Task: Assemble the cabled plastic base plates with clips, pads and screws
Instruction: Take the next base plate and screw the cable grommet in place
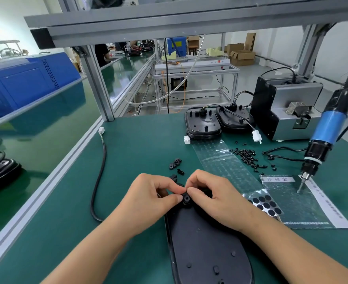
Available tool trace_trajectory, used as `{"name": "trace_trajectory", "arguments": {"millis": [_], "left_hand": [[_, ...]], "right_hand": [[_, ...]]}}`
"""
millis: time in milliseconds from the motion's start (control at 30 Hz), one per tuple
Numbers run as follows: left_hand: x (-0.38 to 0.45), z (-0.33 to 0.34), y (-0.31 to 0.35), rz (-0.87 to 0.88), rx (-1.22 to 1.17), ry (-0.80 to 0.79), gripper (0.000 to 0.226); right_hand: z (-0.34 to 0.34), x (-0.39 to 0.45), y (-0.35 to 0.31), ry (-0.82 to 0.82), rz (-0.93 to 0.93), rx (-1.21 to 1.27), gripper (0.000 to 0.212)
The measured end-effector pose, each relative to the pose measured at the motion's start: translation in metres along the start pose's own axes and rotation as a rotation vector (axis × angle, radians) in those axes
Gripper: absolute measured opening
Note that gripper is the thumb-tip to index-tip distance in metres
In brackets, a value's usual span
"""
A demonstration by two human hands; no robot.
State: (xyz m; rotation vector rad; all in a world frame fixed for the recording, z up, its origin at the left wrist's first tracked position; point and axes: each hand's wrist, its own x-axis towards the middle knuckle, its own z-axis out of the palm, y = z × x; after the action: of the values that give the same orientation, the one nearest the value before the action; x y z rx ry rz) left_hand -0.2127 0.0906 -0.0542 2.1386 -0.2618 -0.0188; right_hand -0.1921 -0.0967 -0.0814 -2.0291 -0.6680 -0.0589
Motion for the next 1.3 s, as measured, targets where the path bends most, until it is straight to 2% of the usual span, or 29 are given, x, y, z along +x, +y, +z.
{"name": "trace_trajectory", "arguments": {"millis": [167,233,300,433,567,633,700,767,867,1000,1067,1200,1300], "left_hand": [[-0.004,-0.001,0.005,0.043,0.077,0.025,0.025],[-0.002,-0.005,0.013,0.040,0.092,0.005,0.021],[0.004,-0.009,0.023,0.047,0.091,-0.006,0.020],[0.037,0.003,0.056,0.143,0.083,0.032,0.012],[0.089,0.062,0.089,0.198,0.274,-0.118,0.009],[0.113,0.094,0.093,0.188,0.373,-0.170,0.013],[0.129,0.120,0.093,0.203,0.491,-0.245,0.018],[0.138,0.137,0.092,0.232,0.637,-0.321,0.021],[0.146,0.149,0.092,0.255,0.768,-0.335,0.021],[0.149,0.152,0.097,0.255,0.845,-0.340,0.008],[0.147,0.153,0.098,0.267,0.895,-0.349,0.016],[0.145,0.151,0.096,0.235,0.881,-0.379,0.023],[0.136,0.143,0.098,0.253,0.832,-0.320,0.024]], "right_hand": [[-0.001,-0.002,0.001,0.024,0.011,0.025,0.008],[-0.003,-0.001,0.001,0.101,0.015,0.057,0.009],[-0.011,0.001,0.001,0.286,0.020,0.100,0.013],[-0.051,0.003,0.005,0.815,0.027,0.230,0.017],[-0.102,-0.011,0.026,1.338,0.095,0.312,0.013],[-0.121,-0.018,0.040,1.507,0.195,0.331,0.014],[-0.134,-0.023,0.052,1.610,0.292,0.314,0.017],[-0.140,-0.025,0.063,1.648,0.382,0.252,0.015],[-0.140,-0.025,0.076,1.624,0.495,0.227,0.010],[-0.139,-0.021,0.079,1.392,0.559,0.400,0.035],[-0.138,-0.019,0.079,1.281,0.549,0.450,0.041],[-0.140,-0.020,0.075,1.208,0.442,0.622,0.023],[-0.140,-0.020,0.066,1.136,0.396,0.797,0.022]]}}
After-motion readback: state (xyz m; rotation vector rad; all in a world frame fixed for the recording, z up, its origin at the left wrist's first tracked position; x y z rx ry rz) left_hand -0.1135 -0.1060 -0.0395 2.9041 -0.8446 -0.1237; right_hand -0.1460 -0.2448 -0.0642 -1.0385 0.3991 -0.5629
